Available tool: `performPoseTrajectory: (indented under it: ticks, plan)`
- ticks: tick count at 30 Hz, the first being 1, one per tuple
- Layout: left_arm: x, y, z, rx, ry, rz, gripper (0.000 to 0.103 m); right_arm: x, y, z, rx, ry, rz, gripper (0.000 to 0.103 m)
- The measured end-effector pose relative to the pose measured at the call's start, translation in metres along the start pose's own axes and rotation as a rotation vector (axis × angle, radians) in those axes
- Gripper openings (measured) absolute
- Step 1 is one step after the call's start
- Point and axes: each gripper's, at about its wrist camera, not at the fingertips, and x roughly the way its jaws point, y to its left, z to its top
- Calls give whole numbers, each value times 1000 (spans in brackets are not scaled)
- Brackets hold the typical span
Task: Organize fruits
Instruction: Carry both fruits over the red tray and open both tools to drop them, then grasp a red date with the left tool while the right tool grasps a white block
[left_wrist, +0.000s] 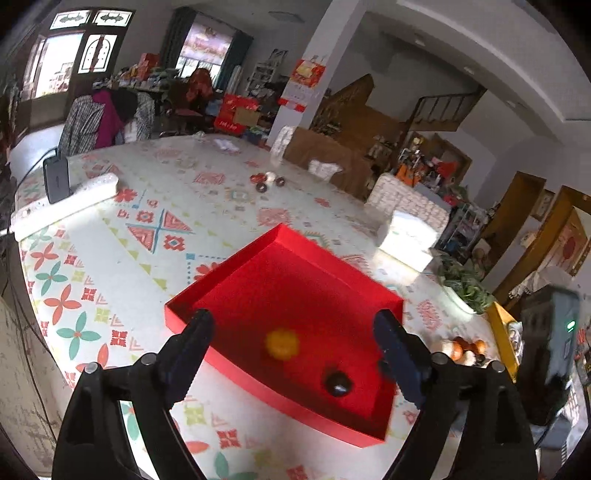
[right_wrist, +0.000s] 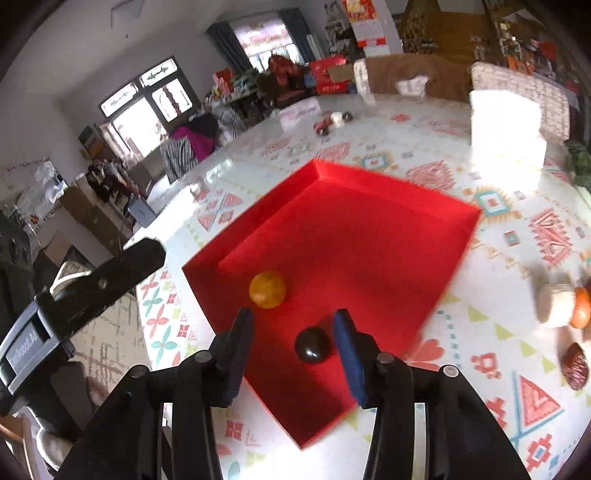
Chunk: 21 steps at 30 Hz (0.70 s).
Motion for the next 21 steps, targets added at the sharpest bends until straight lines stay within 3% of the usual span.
performPoseTrajectory:
  ticks: [2,4,6,7,10,15,18,21]
  plan:
    - [-9,-11,-1,17,-20,-4,87,-27,-3,1,-12,-79,-31,49]
    - [-11,-28,-3,60,0,-19,87,-63,-8,0,-37,-195,-83,56]
    - [-13,-45,-6,105,16,-34,87,-101,-22,-6,-65,-304,-85,90]
    - [-13,-53,-8,123,18,-46,87,-113,-30,-8,-55,-322,-108,91]
    - [-10,-73,-17,144,46,-100,87,-141,-66,-18,2,-249,-260,81]
    - [13,-99,-41,165,130,-163,87,-154,-132,-48,116,-144,-363,52]
    - [21,-110,-49,190,160,-171,87,-144,-156,-60,154,-99,-395,48]
    - [22,-114,-50,198,156,-179,87,-144,-181,-61,217,-110,-425,48]
